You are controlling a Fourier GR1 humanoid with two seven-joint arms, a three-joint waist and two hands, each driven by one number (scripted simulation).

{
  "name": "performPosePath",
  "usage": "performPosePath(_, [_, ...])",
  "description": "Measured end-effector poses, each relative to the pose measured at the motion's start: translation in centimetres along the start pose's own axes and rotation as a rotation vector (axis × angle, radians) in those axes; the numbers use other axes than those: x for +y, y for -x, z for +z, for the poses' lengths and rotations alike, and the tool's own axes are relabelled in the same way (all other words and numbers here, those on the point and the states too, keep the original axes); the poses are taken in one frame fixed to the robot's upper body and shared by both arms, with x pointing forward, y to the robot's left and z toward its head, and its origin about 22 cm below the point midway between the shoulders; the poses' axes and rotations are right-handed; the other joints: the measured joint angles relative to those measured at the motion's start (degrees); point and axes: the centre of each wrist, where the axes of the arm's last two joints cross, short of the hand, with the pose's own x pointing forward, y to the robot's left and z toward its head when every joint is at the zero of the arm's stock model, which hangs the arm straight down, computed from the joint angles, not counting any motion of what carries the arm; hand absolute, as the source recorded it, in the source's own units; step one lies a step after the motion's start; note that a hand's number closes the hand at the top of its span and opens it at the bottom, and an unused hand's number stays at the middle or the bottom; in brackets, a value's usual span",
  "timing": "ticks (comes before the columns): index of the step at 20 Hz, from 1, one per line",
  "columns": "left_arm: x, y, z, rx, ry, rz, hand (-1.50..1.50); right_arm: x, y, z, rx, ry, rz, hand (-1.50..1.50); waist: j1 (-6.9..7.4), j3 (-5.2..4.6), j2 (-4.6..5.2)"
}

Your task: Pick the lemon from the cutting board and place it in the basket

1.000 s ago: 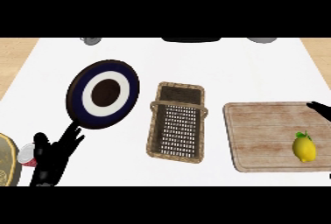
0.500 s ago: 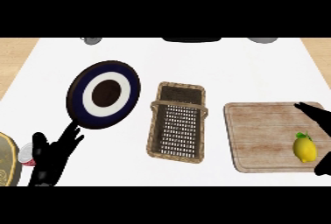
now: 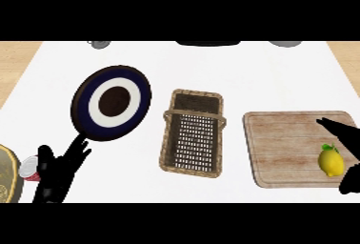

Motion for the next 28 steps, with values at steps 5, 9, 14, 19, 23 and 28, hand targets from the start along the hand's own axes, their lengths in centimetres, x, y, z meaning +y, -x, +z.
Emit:
performPosePath(5, [0.0,0.1,0.0,-0.003,-0.005,0.002,0.0,0.8,0.2,-0.5,-0.009,-0.007,-0.007,-1.5,-0.05,0.05,-0.05])
performPosePath(9, [0.2,0.0,0.0,0.003,0.003,0.003,0.0,1.6,1.0,-0.9,-0.011,-0.001,-0.003,-1.5,-0.04,0.08,-0.04])
performPosePath(14, [0.0,0.4,-0.2,-0.006,-0.004,0.0,0.0,1.8,1.0,-1.9,-0.007,-0.002,-0.003,1.5,0.04,0.19,-0.14])
performPosePath(19, [-0.1,0.4,-0.1,-0.014,-0.001,-0.004,0.0,2.7,1.3,-2.1,-0.052,0.041,0.074,1.5,0.05,0.1,-0.22])
performPosePath(23, [0.3,0.5,-0.5,-0.003,0.0,-0.006,0.0,2.6,0.9,-2.5,-0.067,0.064,0.124,1.5,0.03,0.12,-0.26])
performPosePath(28, [0.8,0.4,-0.1,-0.009,-0.002,-0.005,0.0,4.2,-5.0,-2.5,-0.112,0.091,0.143,1.5,-0.25,-0.4,-0.75])
